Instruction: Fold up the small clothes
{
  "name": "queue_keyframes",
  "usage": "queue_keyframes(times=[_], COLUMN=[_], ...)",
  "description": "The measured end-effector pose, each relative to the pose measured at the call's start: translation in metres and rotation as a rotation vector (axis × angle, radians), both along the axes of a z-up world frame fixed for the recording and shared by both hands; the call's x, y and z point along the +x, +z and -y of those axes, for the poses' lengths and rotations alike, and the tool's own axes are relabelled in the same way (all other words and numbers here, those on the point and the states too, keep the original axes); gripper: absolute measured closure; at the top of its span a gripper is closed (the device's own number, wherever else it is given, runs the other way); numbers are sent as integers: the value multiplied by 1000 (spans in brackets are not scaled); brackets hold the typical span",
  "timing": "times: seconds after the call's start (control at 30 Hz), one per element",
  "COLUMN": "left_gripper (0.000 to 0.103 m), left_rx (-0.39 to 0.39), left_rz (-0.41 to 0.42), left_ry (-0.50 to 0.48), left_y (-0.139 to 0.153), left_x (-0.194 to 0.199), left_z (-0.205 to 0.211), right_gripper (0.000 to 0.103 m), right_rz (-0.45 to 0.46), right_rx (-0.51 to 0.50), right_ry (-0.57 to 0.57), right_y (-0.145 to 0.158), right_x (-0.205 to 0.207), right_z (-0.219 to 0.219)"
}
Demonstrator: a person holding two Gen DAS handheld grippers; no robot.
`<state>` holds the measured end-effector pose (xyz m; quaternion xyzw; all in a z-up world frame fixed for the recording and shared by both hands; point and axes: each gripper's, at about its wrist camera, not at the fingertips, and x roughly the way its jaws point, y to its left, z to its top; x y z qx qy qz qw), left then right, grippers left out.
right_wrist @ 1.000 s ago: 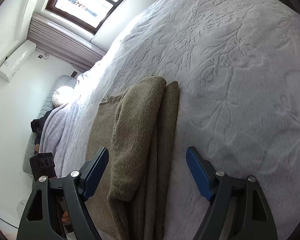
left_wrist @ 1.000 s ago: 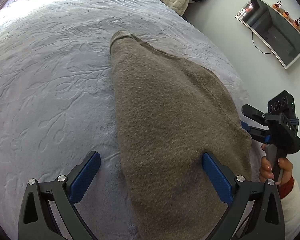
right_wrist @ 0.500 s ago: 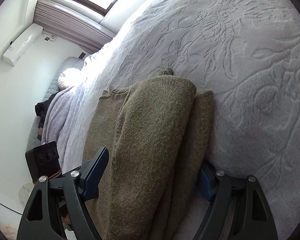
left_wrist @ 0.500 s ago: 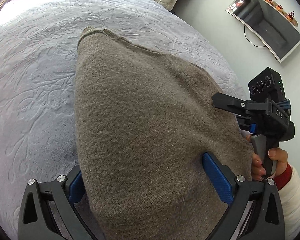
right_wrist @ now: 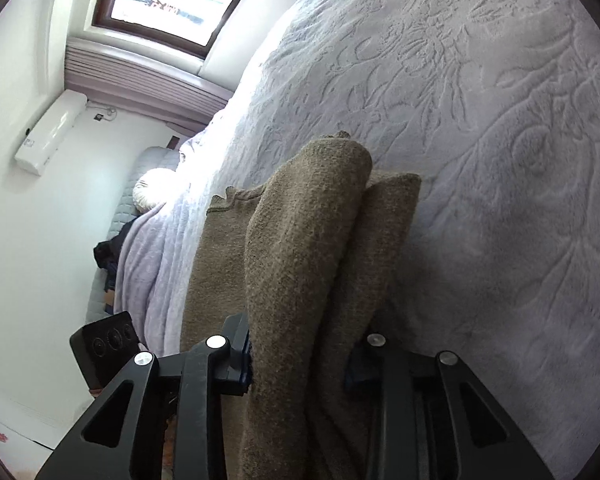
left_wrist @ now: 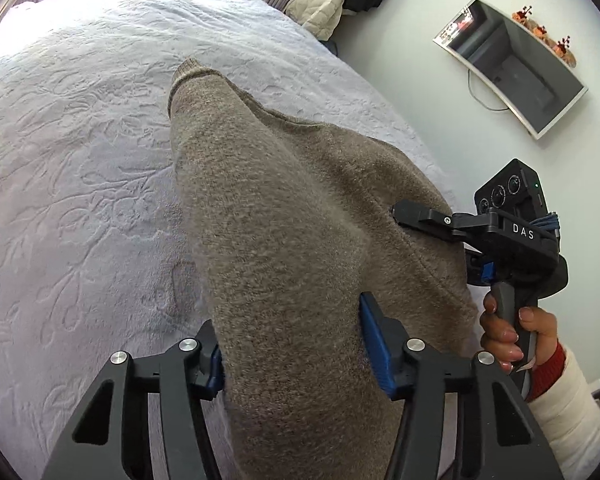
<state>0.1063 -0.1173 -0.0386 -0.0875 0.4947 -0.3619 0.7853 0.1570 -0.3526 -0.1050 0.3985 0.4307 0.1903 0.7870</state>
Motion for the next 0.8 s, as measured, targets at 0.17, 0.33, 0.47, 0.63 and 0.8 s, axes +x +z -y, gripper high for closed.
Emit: queue_keyframes(times=[0.17,0.33,0.47,0.63,0.8], left_gripper=[46,46,46,46,46], left_rx=[-1,-1,-10,27,44], left_rz=[27,55,90,142,131], left_ry=[-20,-37,-36,-21,16], left_y=[22,45,62,73,71], left_x=[-25,-50,-75,-105,-120], left_z=[-13,-31,-58,-87,-117], right_gripper=[69,69,69,69,69], right_rz=[15,6,23,26,7], right_rx=[-27,-16,-23,-9,11], right_ry=[29,28,53,90,117], right_y=[30,53,72,78,73], right_x=[-13,-30,-46,-63,-68], right_z=[-22,-44,-64,-89,-117])
